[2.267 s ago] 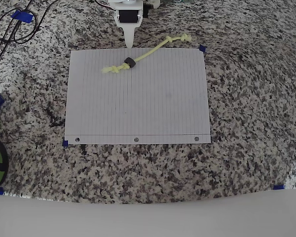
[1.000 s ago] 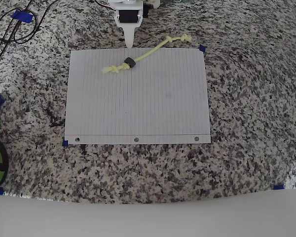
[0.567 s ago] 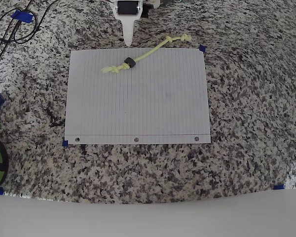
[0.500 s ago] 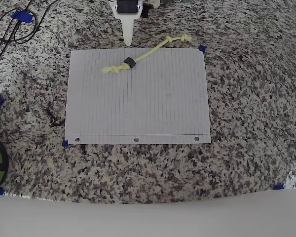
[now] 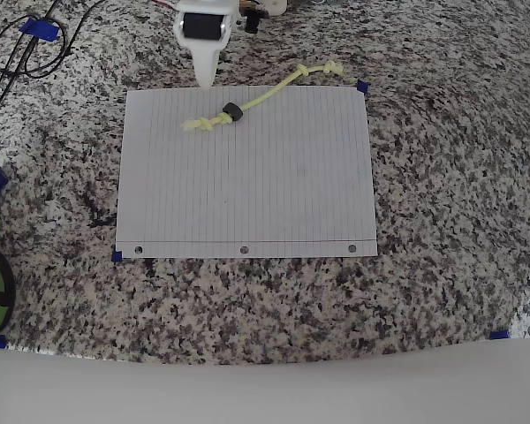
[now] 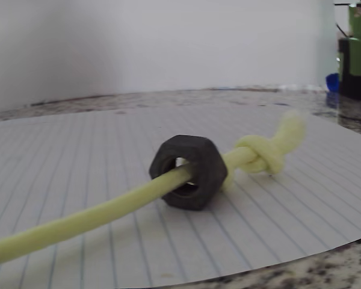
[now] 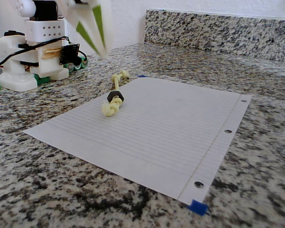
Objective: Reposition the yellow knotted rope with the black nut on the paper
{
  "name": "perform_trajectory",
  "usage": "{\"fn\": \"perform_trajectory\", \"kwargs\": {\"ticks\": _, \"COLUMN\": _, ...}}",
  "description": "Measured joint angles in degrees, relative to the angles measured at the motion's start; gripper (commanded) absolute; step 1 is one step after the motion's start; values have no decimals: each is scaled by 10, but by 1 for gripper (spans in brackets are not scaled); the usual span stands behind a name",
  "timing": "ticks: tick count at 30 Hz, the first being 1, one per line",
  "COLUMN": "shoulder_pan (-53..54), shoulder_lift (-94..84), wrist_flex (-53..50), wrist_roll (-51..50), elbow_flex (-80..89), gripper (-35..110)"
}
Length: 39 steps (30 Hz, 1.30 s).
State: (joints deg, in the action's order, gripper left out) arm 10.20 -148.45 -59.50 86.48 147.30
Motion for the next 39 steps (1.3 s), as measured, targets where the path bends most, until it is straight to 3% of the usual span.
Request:
{"fn": "perform_trajectory", "kwargs": {"ticks": 5, "shoulder_pan": 26, "shoulder_lift": 125, "wrist_flex": 37, "wrist_roll": 0, "elbow_flex": -36, "gripper": 3}}
{"fn": "perform_trajectory", "kwargs": {"ticks": 11, "shoulder_pan": 32, "shoulder_lift": 229, "wrist_flex": 60, "wrist_roll": 0, "elbow_flex": -54, "gripper": 16}}
{"fn": "perform_trajectory", "kwargs": {"ticks": 14, "shoulder_pan": 31, "shoulder_lift": 258, "wrist_flex": 75, "wrist_roll": 0, "elbow_flex": -54, "gripper": 35}}
{"fn": "perform_trajectory", "kwargs": {"ticks": 39, "shoulder_pan": 5, "shoulder_lift": 372, "wrist_flex": 105, "wrist_roll": 0, "elbow_flex": -75, "gripper": 38}}
